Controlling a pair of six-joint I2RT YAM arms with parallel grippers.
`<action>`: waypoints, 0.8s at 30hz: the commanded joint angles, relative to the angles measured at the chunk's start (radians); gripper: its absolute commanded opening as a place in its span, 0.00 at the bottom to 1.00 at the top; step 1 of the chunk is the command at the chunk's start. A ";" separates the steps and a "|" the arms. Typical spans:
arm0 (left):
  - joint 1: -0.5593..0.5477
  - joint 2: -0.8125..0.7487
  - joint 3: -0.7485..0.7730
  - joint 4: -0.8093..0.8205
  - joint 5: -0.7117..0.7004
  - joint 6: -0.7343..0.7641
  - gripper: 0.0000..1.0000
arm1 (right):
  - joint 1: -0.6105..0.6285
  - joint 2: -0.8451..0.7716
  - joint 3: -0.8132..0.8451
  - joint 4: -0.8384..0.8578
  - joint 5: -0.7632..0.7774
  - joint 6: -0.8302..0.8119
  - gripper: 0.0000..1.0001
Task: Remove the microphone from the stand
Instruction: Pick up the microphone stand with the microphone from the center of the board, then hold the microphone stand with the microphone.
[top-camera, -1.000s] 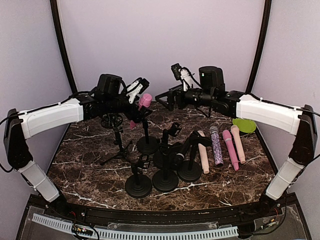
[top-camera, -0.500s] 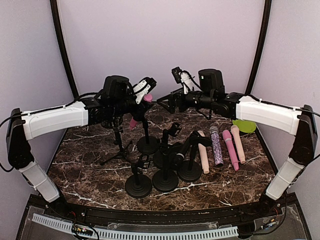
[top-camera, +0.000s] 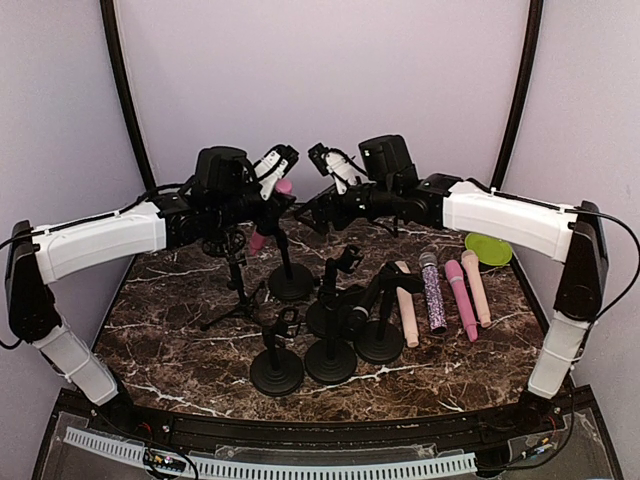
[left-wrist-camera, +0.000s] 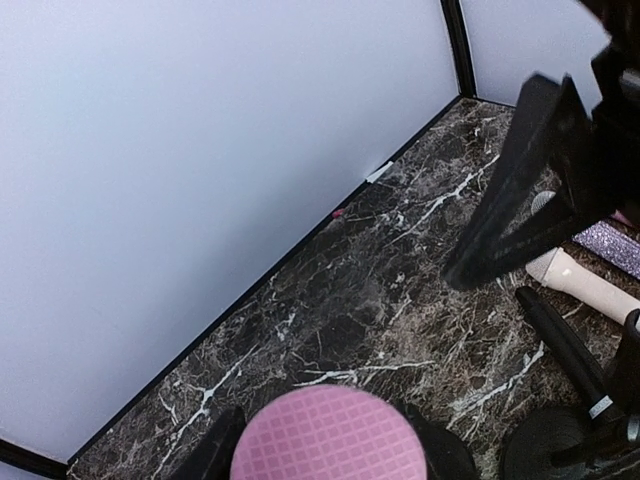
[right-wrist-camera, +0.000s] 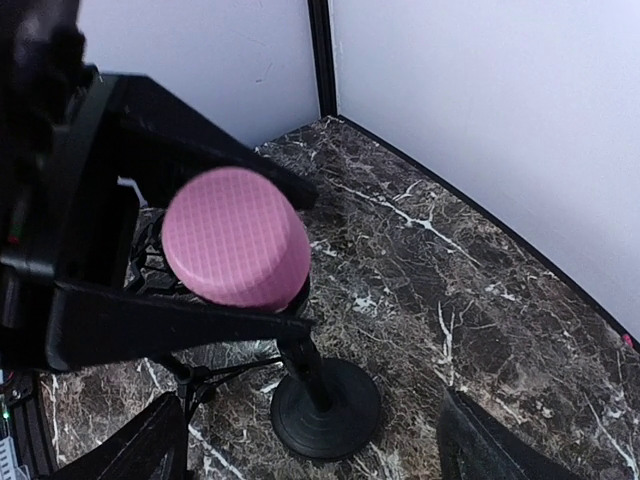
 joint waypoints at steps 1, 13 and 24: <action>0.022 -0.130 -0.008 0.152 -0.006 -0.055 0.00 | 0.013 0.023 0.015 0.010 -0.042 0.002 0.85; 0.103 -0.215 0.005 0.127 0.277 -0.218 0.00 | 0.019 0.081 0.077 0.022 -0.120 0.008 0.74; 0.108 -0.204 0.053 0.077 0.359 -0.238 0.00 | 0.041 0.228 0.252 -0.026 -0.177 -0.011 0.61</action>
